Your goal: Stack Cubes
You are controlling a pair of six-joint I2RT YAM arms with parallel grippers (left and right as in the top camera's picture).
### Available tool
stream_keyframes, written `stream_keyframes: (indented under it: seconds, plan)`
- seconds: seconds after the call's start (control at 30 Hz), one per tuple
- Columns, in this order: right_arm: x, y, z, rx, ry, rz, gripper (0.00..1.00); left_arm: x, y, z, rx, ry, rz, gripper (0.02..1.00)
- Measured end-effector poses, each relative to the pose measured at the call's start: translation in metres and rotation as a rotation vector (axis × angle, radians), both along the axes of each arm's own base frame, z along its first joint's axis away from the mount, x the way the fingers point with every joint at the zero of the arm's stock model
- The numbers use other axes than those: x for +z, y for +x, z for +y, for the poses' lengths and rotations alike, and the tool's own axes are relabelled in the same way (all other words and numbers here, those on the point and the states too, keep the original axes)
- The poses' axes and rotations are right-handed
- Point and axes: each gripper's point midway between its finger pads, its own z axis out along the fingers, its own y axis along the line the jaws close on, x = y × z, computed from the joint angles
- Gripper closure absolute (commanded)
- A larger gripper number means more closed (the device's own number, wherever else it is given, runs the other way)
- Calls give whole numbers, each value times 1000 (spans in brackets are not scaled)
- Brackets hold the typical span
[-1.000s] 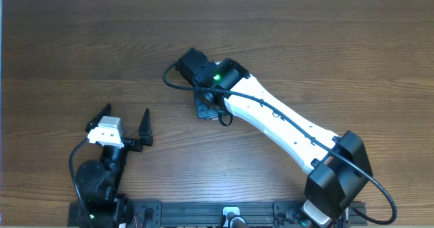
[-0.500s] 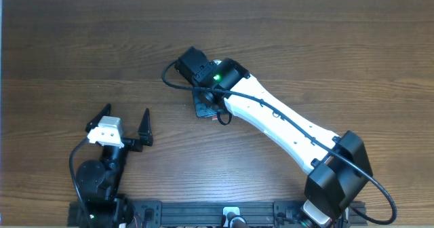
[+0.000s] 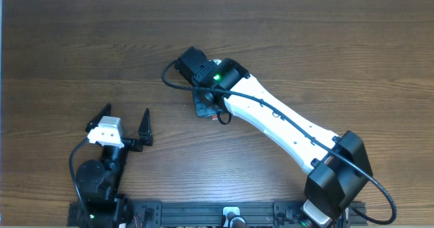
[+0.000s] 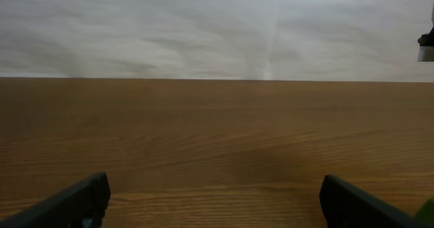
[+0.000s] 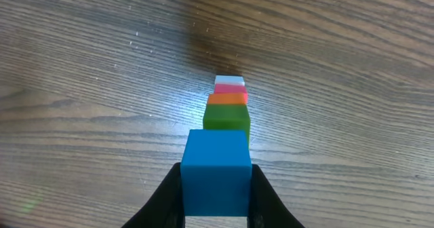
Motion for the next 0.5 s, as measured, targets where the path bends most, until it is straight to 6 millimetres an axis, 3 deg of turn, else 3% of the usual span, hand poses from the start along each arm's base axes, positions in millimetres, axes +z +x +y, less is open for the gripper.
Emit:
stream_keyframes:
  seconds: [0.5]
  plan:
    - [-8,3,0,-2,-18,2,989,0,0,0,0,0,0,18]
